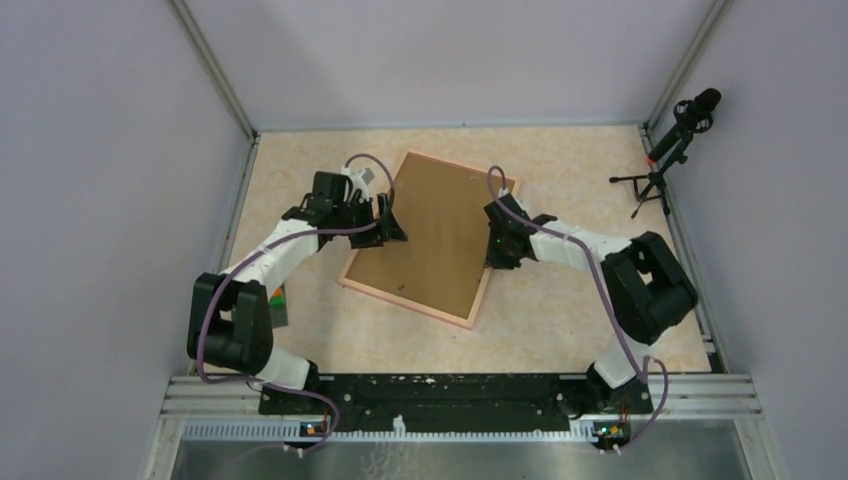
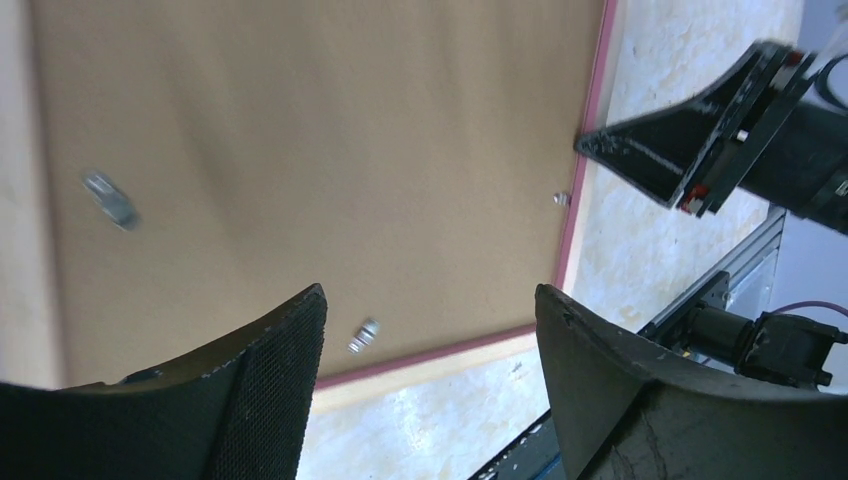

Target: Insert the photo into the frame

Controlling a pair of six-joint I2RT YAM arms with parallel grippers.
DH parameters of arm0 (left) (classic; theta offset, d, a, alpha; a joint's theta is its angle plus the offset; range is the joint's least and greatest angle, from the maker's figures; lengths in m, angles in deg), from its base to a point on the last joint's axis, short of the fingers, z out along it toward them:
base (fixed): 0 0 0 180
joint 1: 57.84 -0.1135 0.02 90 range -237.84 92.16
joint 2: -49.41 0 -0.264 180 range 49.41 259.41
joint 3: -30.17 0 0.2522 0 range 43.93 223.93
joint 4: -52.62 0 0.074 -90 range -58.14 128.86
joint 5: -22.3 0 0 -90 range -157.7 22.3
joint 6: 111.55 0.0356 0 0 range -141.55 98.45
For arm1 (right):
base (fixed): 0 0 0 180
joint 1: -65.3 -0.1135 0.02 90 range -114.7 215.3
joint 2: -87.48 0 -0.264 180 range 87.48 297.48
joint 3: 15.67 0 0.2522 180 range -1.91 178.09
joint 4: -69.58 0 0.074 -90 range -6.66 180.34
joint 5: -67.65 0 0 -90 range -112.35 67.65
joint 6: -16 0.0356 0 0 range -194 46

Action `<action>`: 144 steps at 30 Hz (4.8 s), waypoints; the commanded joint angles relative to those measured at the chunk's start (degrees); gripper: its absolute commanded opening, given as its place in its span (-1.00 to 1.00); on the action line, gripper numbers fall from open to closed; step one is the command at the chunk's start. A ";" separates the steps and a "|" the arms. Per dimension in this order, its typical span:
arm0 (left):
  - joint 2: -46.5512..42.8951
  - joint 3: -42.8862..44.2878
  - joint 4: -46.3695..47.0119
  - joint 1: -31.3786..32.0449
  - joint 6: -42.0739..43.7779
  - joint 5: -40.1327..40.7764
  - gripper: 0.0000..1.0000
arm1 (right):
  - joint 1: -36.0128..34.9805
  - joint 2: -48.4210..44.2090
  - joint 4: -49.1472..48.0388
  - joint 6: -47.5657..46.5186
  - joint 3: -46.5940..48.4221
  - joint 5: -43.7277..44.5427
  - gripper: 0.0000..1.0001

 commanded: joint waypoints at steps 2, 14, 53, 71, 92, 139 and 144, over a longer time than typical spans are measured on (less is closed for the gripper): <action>-2.00 2.59 0.00 0.23 2.85 1.02 0.61 | -0.04 -9.82 5.77 -4.13 -6.85 -0.47 -0.38; -3.40 -1.48 2.49 0.66 4.42 0.30 0.61 | 14.01 -3.22 0.95 -18.50 8.49 -2.38 0.56; -2.98 -2.04 3.02 0.94 4.08 -0.78 0.61 | 15.75 10.79 5.28 -6.91 15.42 -2.30 -1.00; -4.27 -2.54 3.27 0.94 4.17 -1.05 0.61 | 15.71 12.79 11.59 -4.01 24.32 1.47 -0.07; -4.28 -2.59 3.62 0.94 3.93 -1.37 0.62 | 15.01 16.50 16.44 -9.50 25.89 4.25 -0.78; -3.90 -2.25 3.62 0.94 3.69 -0.20 0.62 | 10.31 -15.12 -3.40 -14.18 -4.95 5.08 0.98; -4.40 -2.53 3.80 0.94 3.88 0.04 0.62 | 17.33 -7.74 0.76 -38.44 6.30 -10.43 0.98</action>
